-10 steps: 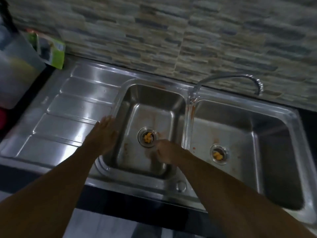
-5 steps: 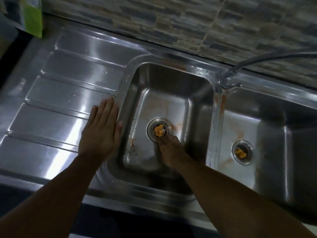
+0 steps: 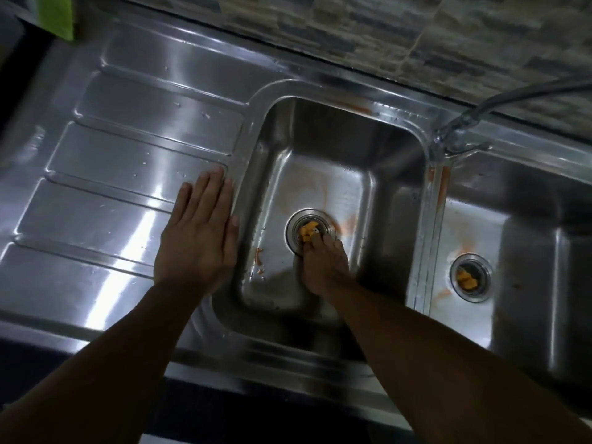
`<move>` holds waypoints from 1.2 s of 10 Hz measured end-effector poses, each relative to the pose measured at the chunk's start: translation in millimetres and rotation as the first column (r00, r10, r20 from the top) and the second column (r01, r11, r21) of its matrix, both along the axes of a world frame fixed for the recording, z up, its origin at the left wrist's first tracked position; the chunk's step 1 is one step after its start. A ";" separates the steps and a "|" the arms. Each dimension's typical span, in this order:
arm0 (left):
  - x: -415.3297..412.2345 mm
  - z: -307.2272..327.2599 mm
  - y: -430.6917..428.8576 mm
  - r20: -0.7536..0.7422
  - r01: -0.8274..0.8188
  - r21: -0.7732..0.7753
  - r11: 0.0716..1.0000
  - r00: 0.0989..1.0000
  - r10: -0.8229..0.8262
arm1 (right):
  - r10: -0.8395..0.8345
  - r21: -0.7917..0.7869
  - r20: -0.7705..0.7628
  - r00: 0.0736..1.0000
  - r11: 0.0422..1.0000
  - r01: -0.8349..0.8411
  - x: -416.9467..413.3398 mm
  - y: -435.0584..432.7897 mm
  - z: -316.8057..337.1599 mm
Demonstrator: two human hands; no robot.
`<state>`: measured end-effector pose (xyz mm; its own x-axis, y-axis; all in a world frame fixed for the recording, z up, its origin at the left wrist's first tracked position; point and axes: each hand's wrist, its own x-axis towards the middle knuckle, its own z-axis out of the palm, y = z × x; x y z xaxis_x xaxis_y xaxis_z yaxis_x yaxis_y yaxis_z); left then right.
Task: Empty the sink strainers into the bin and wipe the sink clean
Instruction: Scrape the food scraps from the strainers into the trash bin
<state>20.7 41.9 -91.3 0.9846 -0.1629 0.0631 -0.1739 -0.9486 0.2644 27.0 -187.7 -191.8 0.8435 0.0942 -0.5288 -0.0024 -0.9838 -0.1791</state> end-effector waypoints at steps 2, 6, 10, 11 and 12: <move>0.2 -0.4 0.1 0.030 0.001 -0.004 1.000 1.000 -0.001 | 0.004 -0.051 -0.020 1.000 0.999 -0.006 -2.7 4.4 8.7; 0.3 3.6 -0.7 0.002 0.004 -0.009 1.000 1.000 -0.004 | 0.088 0.039 0.195 0.977 0.994 -0.098 4.6 -6.8 17.3; 0.7 25.0 -9.9 -0.112 0.020 0.113 0.993 0.994 -0.008 | 0.138 0.141 0.466 0.874 0.963 -0.228 -23.4 -34.1 91.2; -2.1 39.0 -19.4 -0.138 0.033 0.229 0.973 0.990 -0.001 | 0.044 0.280 0.526 0.849 0.934 -0.222 -34.5 -53.2 120.3; -10.6 52.7 -51.7 -0.152 0.052 0.226 0.973 0.988 -0.017 | 0.095 0.272 0.602 0.793 0.909 -0.315 -47.3 -77.4 144.8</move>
